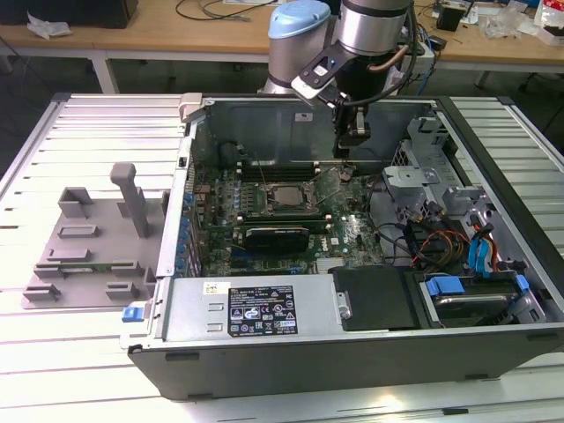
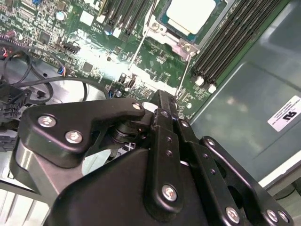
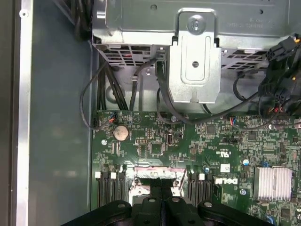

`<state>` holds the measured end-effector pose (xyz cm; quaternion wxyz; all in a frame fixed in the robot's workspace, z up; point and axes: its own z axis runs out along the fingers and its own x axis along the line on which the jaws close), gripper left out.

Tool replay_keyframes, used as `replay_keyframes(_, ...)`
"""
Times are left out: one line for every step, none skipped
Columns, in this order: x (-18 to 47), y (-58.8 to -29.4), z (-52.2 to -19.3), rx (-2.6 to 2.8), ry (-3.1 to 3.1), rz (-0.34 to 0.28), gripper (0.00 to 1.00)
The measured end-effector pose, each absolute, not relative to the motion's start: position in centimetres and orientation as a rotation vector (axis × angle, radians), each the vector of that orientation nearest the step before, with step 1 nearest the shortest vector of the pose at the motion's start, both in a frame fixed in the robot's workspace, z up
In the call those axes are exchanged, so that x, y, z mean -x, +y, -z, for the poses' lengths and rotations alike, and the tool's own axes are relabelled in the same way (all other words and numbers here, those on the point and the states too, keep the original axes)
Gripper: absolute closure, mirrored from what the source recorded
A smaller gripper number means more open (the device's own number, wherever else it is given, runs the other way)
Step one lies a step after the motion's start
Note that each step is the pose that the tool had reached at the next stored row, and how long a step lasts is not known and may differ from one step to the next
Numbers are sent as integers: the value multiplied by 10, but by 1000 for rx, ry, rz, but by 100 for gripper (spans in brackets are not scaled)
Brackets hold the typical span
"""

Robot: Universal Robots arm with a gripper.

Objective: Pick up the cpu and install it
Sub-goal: 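Close the cpu cover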

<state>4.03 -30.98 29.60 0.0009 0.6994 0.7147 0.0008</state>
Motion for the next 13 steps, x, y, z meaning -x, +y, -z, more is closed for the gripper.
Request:
replay_keyframes(-41,-310,-296,-2196,2244,-2,89)
replay_keyframes(-41,-310,-296,-2196,2244,-2,89)
replay_keyframes(-43,-310,-296,-2196,2245,-2,89)
replay_keyframes(-46,-310,-296,-2197,2245,-1,89)
replay_keyframes(-49,-310,-296,-2197,2245,0,89)
replay_keyframes(-53,-310,-294,-2197,2245,2,89)
replay_keyframes(-57,-310,-291,-2197,2245,3,89)
replay_keyframes(-58,-310,-288,-2197,2245,3,89)
replay_keyframes(-59,-310,-287,-2197,2245,4,89)
replay_keyframes(-59,-310,-285,-2197,2245,4,89)
replay_keyframes(-60,-310,-284,-2197,2245,4,89)
replay_keyframes(-60,-310,-284,-2197,2245,4,89)
replay_keyframes(-60,-310,-283,-2197,2245,4,89)
